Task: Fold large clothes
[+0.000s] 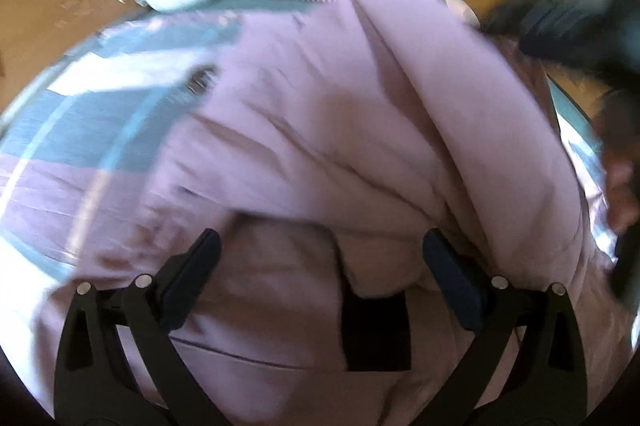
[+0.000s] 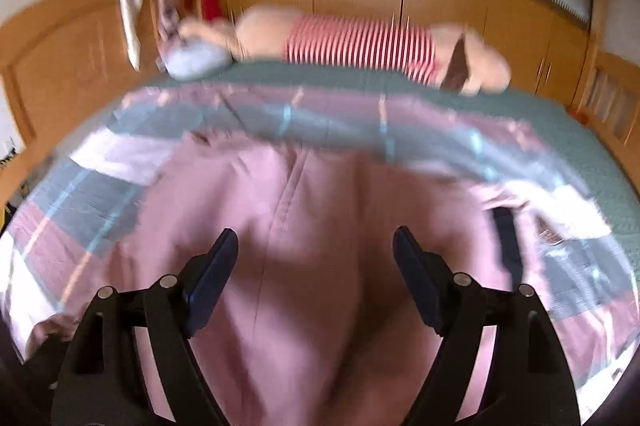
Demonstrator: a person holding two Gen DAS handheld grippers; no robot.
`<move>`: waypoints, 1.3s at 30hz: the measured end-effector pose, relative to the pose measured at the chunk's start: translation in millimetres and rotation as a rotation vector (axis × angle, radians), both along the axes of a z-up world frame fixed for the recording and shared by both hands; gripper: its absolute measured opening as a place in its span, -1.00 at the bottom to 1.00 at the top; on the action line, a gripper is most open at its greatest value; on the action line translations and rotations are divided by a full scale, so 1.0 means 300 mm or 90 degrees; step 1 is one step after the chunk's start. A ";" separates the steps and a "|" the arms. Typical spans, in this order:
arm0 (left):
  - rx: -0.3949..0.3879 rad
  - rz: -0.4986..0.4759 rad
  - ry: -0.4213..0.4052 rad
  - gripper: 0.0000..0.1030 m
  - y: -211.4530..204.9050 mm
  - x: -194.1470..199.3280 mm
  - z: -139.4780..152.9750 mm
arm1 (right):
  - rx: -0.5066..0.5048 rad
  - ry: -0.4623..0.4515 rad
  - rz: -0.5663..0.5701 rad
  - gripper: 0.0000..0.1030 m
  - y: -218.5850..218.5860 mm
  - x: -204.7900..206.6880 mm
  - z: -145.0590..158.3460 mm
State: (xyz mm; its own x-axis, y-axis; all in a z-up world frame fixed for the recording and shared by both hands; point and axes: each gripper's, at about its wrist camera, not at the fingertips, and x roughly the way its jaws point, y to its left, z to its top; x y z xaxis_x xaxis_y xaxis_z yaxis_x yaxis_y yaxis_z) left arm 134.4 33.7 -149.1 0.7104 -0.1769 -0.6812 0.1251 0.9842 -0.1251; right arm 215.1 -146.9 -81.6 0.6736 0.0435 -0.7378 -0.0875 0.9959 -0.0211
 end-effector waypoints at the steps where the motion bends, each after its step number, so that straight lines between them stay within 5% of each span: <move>1: 0.002 0.011 -0.012 0.96 0.011 -0.003 0.017 | -0.020 0.015 0.004 0.75 0.006 0.031 -0.032; 4: 0.005 0.037 -0.025 0.96 0.051 0.006 0.054 | -0.080 0.022 0.015 0.92 0.050 0.041 -0.100; 8: -0.021 0.059 0.024 0.96 0.107 0.056 0.020 | -0.083 0.029 0.010 0.93 0.045 0.012 -0.052; 11: -0.047 0.060 0.060 0.96 0.121 0.073 -0.004 | -0.050 -0.105 -0.016 0.93 -0.030 -0.113 0.061; 13: -0.029 0.060 0.068 0.96 0.105 0.078 -0.017 | -0.050 -0.134 -0.041 0.93 -0.085 -0.180 0.076; 19: 0.059 0.050 0.082 0.96 0.052 0.075 -0.059 | 0.001 0.044 -0.071 0.96 -0.222 -0.145 -0.152; 23: 0.063 0.047 0.082 0.96 0.047 0.070 -0.057 | 0.021 0.044 -0.072 0.97 -0.229 -0.181 -0.154; 27: 0.004 0.049 0.069 0.96 0.078 0.057 -0.026 | -0.005 -0.033 -0.041 0.97 -0.214 -0.298 -0.068; 30: -0.029 0.039 0.059 0.96 0.084 0.052 -0.012 | -0.030 0.009 -0.003 0.97 -0.220 -0.330 -0.102; 36: 0.089 0.028 0.081 0.96 0.004 0.071 -0.083 | 0.024 0.032 -0.023 0.97 -0.290 -0.354 -0.198; 39: 0.098 0.027 0.079 0.96 -0.002 0.073 -0.090 | 0.000 0.027 -0.019 0.97 -0.267 -0.353 -0.217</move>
State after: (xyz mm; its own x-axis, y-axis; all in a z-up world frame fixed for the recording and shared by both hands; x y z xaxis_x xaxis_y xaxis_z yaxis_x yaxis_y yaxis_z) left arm 156.3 33.1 -176.1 0.6238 -0.0356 -0.7808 0.0757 0.9970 0.0150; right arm 109.2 -227.1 -146.7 0.6424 0.0238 -0.7660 -0.0585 0.9981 -0.0181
